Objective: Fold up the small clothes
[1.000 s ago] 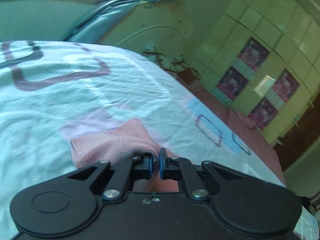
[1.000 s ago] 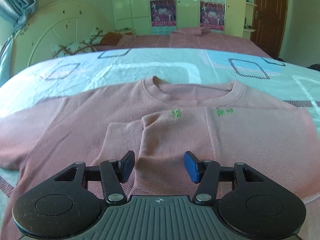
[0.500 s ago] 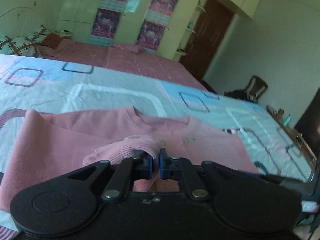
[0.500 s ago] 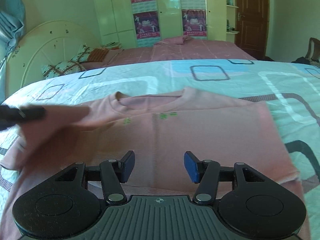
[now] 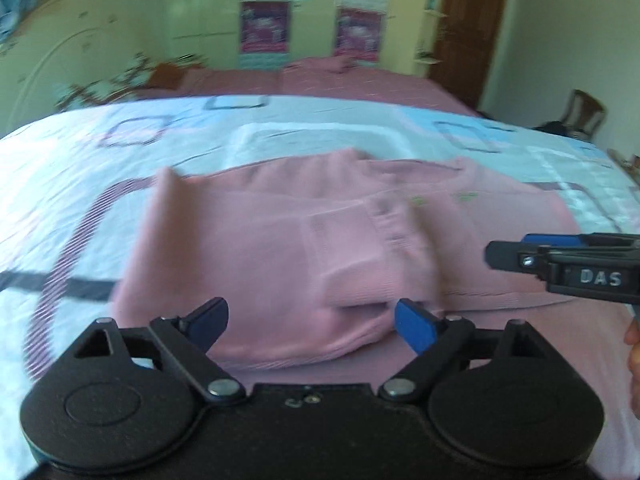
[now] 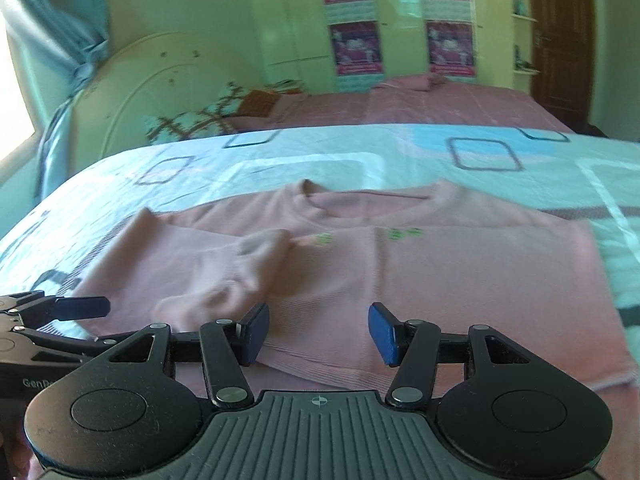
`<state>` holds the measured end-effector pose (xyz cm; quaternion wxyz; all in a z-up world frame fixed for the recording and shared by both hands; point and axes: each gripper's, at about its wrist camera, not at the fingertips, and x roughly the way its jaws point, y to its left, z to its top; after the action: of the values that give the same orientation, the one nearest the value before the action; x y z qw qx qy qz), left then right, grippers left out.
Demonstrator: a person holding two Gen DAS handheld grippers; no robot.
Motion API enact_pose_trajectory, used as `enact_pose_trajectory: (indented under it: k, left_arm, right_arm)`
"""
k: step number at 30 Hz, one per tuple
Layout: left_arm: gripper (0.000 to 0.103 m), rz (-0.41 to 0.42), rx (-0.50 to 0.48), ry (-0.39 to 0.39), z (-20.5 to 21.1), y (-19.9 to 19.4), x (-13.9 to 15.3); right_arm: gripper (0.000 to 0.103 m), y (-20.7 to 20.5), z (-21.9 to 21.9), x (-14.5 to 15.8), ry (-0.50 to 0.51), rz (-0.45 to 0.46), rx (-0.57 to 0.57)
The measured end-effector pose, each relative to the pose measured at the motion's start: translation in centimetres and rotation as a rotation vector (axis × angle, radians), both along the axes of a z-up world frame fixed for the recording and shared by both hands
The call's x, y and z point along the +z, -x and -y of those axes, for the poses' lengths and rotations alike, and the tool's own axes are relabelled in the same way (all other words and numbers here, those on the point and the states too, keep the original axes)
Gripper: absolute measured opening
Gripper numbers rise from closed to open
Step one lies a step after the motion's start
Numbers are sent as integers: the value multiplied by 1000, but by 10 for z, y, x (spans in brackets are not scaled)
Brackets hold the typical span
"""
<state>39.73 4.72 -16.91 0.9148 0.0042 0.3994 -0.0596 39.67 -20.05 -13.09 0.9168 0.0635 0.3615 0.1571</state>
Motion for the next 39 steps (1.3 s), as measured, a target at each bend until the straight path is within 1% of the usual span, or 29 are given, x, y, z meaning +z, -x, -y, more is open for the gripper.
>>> enact_pose_trajectory:
  k: [1,2,3,5,7,11,12,13,14,15,16,17,18,19,20,24,26,28,30,32,34,35,36,37,39]
  left_arm:
    - [89,-18,49,-29,-9,-1,1]
    - [89,-32,89,-48,-17,-2,2]
    - [89,-43,123,-58,-25,-2,1]
    - [89,-61,177,-61,-41,-3,1]
    - [88,-69,216,-64,-53,-3,0]
    - [88,-74,248,-64,-69,-3,-2]
    - [88,-73,250,-63,-71,-4,-3]
    - [88,-74,250,-63,-72,-5,-4]
    - [88,-74,249,-63,-74,-5,-5]
    - [88,-74,247,-64,-74,-6,-6]
    - [88,-75,245,-67,-75,-7,-7]
    - [88,-74,242,-68,-75,-9,-8]
    - [88,-73,240,-70,-75,-10,-9]
    - [88,-70,238,-75,-75,-10,-10]
    - [88,-66,236,-81,-74,-10,-11]
    - [88,-64,228,-94,-73,-14,-14]
    - [88,-61,223,-106,-72,-15,-16]
    - [88,-55,218,-118,-70,-16,-16]
    - [88,-54,212,-122,-68,-16,-17]
    - [88,-56,207,-121,-67,-16,-18]
    - [88,-59,205,-121,-67,-16,-19]
    - [88,-58,204,-121,-67,-16,-19]
    - [88,-57,202,-122,-68,-16,-18]
    - [88,-56,200,-124,-68,-16,-18]
    - [88,-56,198,-124,-68,-15,-18]
  right_arm:
    - [62,-3,-10,0,7,5,25]
    - [77,-5,-20,0,14,12,41]
    - [82,-5,-27,1,20,22,54]
    - [81,-9,-48,0,59,47,92]
    - [81,-13,-67,-3,117,62,115]
    - [81,-24,-100,-17,218,64,171]
    - [79,-25,-106,-20,242,69,183]
    - [74,-27,-112,-24,272,74,191]
    - [56,-29,-115,-26,288,74,197]
    - [41,-31,-118,-29,303,66,200]
    - [37,-33,-119,-32,311,58,199]
    - [28,-35,-119,-33,309,52,198]
    - [15,-37,-118,-34,302,47,197]
    - [11,-38,-115,-32,290,48,190]
    - [0,-38,-112,-30,276,54,182]
    - [0,-38,-89,-11,197,88,101]
    - [0,-40,-72,-1,165,91,49]
    - [0,-42,-55,4,154,80,7]
    - [0,-42,-47,4,144,64,21]
    - [0,-42,-46,3,121,22,45]
    - [6,-38,-54,2,105,13,72]
    - [28,-35,-60,0,107,14,90]
    - [62,-32,-67,-1,113,21,108]
    - [72,-28,-75,-2,122,40,126]
    - [74,-21,-90,-2,160,76,174]
